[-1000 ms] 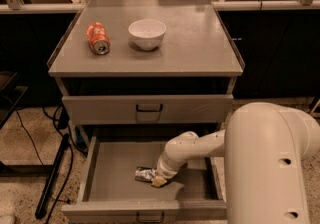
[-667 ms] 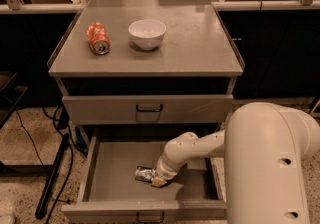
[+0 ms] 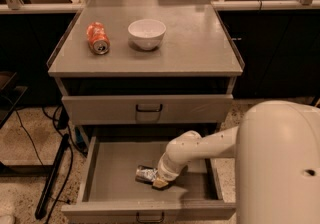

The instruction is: Pick redbull can from middle drawer and place on counter

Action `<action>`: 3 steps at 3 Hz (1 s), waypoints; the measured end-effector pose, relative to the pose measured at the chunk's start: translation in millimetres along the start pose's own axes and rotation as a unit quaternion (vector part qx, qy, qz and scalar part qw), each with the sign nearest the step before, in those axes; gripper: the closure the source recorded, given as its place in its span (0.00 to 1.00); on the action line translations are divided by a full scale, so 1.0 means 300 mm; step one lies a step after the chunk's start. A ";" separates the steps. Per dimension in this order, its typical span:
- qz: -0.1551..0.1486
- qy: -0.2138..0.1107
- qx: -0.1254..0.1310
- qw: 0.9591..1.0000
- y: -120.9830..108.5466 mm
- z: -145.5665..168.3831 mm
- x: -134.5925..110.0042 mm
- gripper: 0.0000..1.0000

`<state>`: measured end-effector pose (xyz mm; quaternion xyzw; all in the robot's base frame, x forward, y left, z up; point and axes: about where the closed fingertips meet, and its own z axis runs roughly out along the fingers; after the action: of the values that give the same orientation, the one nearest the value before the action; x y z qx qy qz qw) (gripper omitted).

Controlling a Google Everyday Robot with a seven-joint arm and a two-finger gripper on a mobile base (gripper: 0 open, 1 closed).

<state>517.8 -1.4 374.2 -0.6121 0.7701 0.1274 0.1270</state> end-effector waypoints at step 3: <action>0.036 -0.001 0.045 0.998 0.079 -0.350 0.067 1.00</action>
Offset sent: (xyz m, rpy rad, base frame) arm -0.0527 -0.0246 0.1091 0.0317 -0.0823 -0.0746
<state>486.3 -51.3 466.3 -0.5772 0.7968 0.0975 0.1502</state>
